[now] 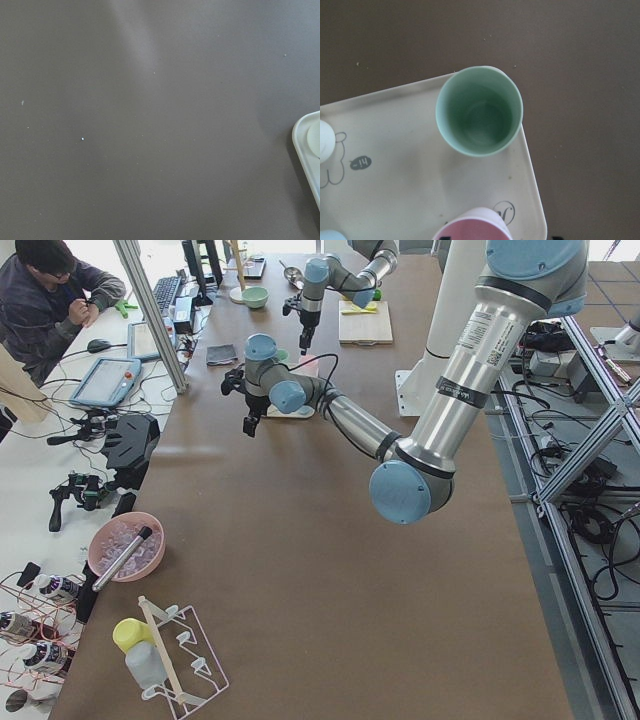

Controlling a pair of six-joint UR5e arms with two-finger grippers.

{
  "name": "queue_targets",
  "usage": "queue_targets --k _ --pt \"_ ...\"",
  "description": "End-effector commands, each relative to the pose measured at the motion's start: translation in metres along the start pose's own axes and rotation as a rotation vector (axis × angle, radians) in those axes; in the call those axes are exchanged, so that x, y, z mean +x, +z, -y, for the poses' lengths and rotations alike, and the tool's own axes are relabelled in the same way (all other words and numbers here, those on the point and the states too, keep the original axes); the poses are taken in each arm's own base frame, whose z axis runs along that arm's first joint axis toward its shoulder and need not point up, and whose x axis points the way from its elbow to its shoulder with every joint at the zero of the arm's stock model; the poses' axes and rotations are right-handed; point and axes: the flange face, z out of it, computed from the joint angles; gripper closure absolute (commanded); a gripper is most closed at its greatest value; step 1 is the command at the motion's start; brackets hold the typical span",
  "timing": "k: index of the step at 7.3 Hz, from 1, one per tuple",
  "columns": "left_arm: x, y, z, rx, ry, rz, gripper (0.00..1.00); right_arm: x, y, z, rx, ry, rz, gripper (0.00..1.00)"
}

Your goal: Place all cups on tray

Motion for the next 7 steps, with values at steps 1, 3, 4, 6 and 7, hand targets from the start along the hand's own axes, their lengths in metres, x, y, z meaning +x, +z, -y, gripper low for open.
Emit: queue_targets --k 1,3,4,6,7 --pt "-0.038 -0.015 0.001 0.011 -0.02 0.03 0.02 0.062 -0.035 0.075 -0.014 -0.037 0.004 0.0" --pt "-0.145 -0.055 -0.011 -0.031 0.075 0.071 0.02 0.184 -0.082 0.151 -0.032 -0.166 -0.078 0.0" --pt "-0.204 -0.082 -0.023 -0.056 0.134 0.101 0.02 0.252 -0.1 0.177 -0.047 -0.258 -0.148 0.0" --pt "-0.304 -0.122 -0.072 -0.138 0.11 0.092 0.02 0.392 -0.123 0.209 -0.116 -0.34 -0.156 0.0" --pt "-0.344 -0.123 -0.113 -0.173 0.061 0.09 0.02 0.452 -0.125 0.217 -0.162 -0.351 -0.113 0.0"
